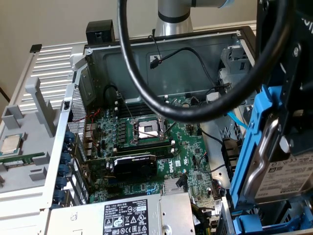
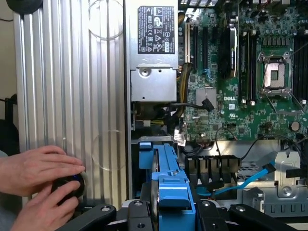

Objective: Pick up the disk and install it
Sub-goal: 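Insert the disk into the insertion slot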

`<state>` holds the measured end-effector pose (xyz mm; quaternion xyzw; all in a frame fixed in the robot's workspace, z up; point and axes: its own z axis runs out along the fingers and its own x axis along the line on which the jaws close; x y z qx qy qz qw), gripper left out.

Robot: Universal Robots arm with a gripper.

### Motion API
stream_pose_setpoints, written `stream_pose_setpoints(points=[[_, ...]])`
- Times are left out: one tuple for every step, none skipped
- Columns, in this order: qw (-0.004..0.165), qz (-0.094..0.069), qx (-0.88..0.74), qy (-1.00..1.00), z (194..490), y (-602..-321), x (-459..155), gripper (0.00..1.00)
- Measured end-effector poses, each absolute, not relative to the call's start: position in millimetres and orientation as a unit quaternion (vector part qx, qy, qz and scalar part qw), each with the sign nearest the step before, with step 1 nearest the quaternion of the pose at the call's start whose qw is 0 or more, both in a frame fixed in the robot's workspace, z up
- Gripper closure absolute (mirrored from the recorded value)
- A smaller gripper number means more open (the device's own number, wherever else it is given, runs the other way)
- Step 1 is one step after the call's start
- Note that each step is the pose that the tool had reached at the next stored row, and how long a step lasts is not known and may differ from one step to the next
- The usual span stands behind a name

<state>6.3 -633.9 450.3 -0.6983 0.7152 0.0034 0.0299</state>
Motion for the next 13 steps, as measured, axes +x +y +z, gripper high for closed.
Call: stream_pose_setpoints(points=[[0.030, 0.004, -0.698, 0.715, 449.4, -633.9, 6.4, 0.63], [0.029, 0.004, -0.699, 0.715, 448.4, -633.9, 6.6, 0.63], [0.029, 0.004, -0.699, 0.715, 447.2, -633.8, 6.8, 0.63], [0.029, 0.004, -0.699, 0.715, 446.3, -633.6, 7.0, 0.63], [0.029, 0.005, -0.699, 0.715, 445.7, -633.3, 7.6, 0.63], [0.028, 0.005, -0.699, 0.715, 445.4, -633.0, 8.0, 0.63], [0.028, 0.005, -0.699, 0.715, 445.1, -632.7, 8.3, 0.63], [0.028, 0.005, -0.699, 0.715, 445.0, -632.0, 8.5, 0.63], [0.028, 0.005, -0.699, 0.715, 445.0, -631.0, 8.6, 0.63], [0.028, 0.005, -0.699, 0.715, 444.9, -629.6, 8.6, 0.63], [0.028, 0.005, -0.699, 0.715, 444.8, -628.3, 8.6, 0.63], [0.028, 0.005, -0.699, 0.715, 444.7, -627.8, 8.7, 0.63], [0.028, 0.005, -0.699, 0.715, 444.5, -627.7, 8.7, 0.63]])
